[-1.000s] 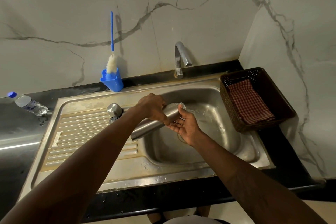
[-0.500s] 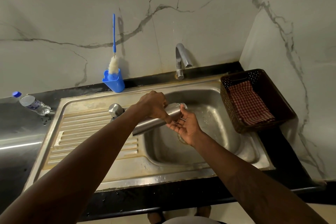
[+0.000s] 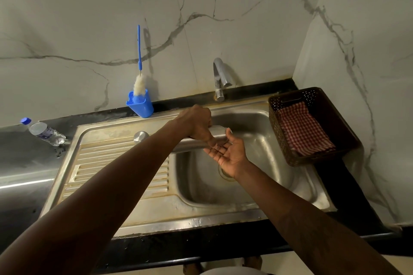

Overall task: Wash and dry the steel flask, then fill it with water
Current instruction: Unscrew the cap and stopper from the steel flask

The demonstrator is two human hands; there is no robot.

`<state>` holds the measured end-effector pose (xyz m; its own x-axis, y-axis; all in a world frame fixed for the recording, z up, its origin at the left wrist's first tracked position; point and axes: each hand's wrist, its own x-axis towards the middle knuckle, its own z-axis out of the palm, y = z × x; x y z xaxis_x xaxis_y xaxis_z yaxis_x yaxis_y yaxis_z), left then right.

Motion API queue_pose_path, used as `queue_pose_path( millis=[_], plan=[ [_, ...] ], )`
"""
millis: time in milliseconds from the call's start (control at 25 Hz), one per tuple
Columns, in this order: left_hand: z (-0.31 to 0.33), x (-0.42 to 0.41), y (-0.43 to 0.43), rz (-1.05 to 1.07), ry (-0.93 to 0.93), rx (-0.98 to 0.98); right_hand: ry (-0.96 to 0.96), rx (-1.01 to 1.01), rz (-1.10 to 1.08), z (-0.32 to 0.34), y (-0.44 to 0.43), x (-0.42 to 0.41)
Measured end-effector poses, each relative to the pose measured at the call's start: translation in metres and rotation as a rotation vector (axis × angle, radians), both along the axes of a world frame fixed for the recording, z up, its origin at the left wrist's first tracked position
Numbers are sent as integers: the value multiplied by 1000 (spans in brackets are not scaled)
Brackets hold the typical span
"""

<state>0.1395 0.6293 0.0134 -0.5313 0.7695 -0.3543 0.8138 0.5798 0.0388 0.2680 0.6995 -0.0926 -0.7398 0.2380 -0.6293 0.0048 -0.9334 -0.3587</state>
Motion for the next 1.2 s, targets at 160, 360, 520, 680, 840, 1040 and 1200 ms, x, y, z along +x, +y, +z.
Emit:
queue_pose_path(
  millis=[160,360,520,680,840,1040,1200],
  plan=[
    [7,5,12,-35,32,-24,5,-15,-1,0,6,1],
    [8,9,19,-30,35,-25,9,-21,7,2,14,4],
    [6,11,18,-20,45,-12,14,-11,27,3,18,7],
    [0,4,-4,59,-27,86,93,44,75,11,14,7],
    [-13,-10,-44,136,-21,92,114,351,231,19,-1,-5],
    [-26,-11,-80,243,-22,313,188,700,292,36,-13,-23],
    [-35,-7,-82,311,-76,437,166,1103,332,33,-4,-37]
  ],
)
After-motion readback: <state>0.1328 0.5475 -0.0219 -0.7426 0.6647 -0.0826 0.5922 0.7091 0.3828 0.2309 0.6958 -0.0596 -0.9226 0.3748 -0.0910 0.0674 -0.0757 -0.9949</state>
